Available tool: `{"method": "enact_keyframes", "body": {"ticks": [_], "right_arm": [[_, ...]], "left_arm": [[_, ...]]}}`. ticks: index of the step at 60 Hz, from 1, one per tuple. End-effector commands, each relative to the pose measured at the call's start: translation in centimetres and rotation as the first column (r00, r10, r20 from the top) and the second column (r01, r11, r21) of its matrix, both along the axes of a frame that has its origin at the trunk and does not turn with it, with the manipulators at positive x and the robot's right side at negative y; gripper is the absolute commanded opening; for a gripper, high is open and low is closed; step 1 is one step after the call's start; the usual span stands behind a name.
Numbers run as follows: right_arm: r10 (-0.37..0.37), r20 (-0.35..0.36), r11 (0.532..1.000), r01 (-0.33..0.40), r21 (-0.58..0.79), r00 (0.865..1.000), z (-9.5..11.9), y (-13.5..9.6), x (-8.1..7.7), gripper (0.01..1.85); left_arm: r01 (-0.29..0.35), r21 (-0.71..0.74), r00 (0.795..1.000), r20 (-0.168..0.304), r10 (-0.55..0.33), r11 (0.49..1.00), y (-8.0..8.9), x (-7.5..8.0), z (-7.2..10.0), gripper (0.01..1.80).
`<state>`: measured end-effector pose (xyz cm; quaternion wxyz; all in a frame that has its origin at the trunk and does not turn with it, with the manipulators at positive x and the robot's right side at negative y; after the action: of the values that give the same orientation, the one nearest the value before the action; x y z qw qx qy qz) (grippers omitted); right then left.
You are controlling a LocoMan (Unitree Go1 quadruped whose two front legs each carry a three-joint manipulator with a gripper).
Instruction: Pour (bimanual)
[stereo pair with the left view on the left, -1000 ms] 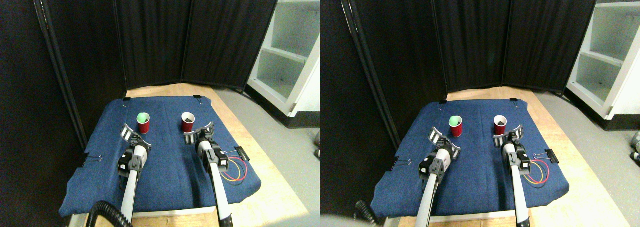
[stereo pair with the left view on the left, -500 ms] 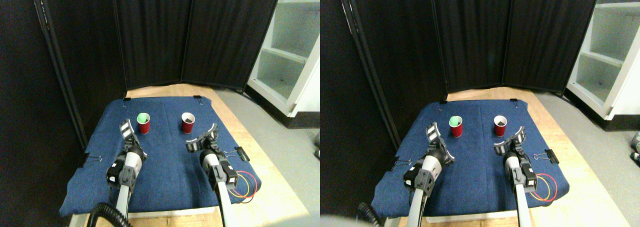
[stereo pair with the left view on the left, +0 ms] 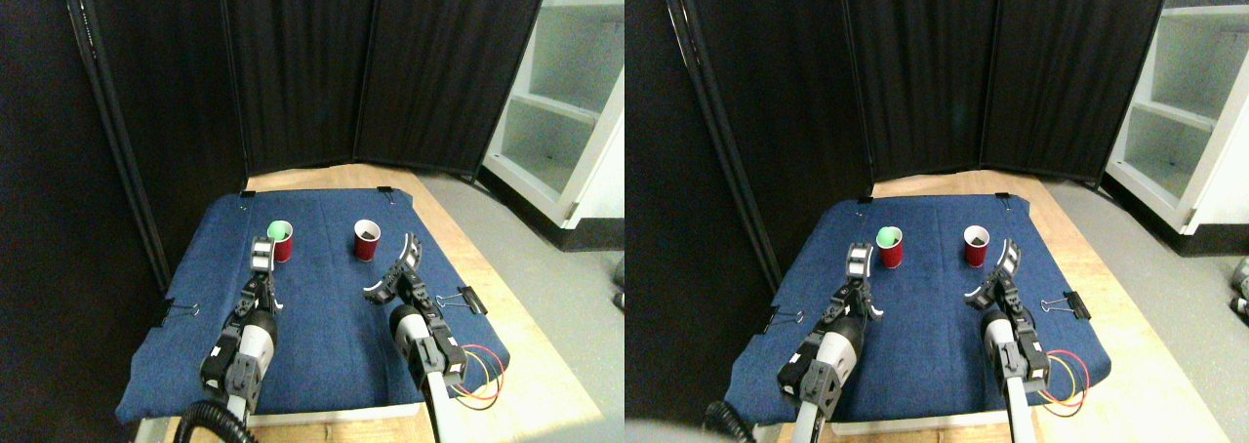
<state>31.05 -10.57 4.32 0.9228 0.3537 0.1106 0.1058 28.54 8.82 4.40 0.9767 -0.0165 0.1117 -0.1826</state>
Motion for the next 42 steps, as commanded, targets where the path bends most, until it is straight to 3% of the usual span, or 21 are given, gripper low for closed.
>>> {"method": "enact_keyframes", "body": {"ticks": [1,4,8,10,15,16,18,24,27,42], "right_arm": [[0.015,0.092,0.999,-0.011,-0.038,0.996,1.7,0.5,-0.3,1.22],[0.022,0.106,0.998,-0.016,-0.054,0.994,1.8,0.6,-0.4,1.22],[0.059,0.131,0.992,-0.043,-0.121,0.990,2.1,0.7,-0.7,1.23],[0.069,0.138,0.990,-0.050,-0.133,0.988,2.1,0.7,-0.8,1.22],[0.120,0.171,0.979,-0.088,-0.182,0.978,2.4,0.8,-1.3,1.18],[0.120,0.171,0.979,-0.088,-0.182,0.978,2.4,0.8,-1.3,1.18],[0.123,0.180,0.977,-0.088,-0.194,0.976,2.5,0.8,-1.6,1.16],[0.125,0.188,0.977,-0.087,-0.197,0.974,2.7,0.8,-1.8,1.17],[0.120,0.190,0.977,-0.081,-0.199,0.974,2.7,0.8,-1.8,1.18],[0.118,0.183,0.981,-0.087,-0.171,0.976,2.2,0.5,-1.3,1.16]], "left_arm": [[0.071,0.049,0.995,0.073,-0.074,0.996,0.0,0.2,0.6,1.17],[0.094,0.078,0.992,0.075,-0.099,0.993,0.0,0.2,0.7,1.24],[0.124,0.186,0.985,0.098,-0.144,0.975,-0.4,-0.4,1.1,1.48],[0.136,0.196,0.982,0.105,-0.159,0.971,-0.4,-0.4,1.1,1.50],[0.208,0.275,0.944,0.195,-0.266,0.939,-0.6,-0.5,1.0,1.56],[0.208,0.275,0.944,0.195,-0.266,0.939,-0.6,-0.5,1.0,1.56],[0.251,0.292,0.914,0.242,-0.325,0.923,-0.6,-0.4,0.8,1.40],[0.279,0.260,0.888,0.297,-0.351,0.925,-0.7,0.0,0.6,1.04],[0.274,0.247,0.891,0.297,-0.342,0.929,-0.8,0.1,0.5,0.94],[0.279,0.239,0.897,0.280,-0.342,0.930,-0.9,0.1,0.4,0.82]]}}
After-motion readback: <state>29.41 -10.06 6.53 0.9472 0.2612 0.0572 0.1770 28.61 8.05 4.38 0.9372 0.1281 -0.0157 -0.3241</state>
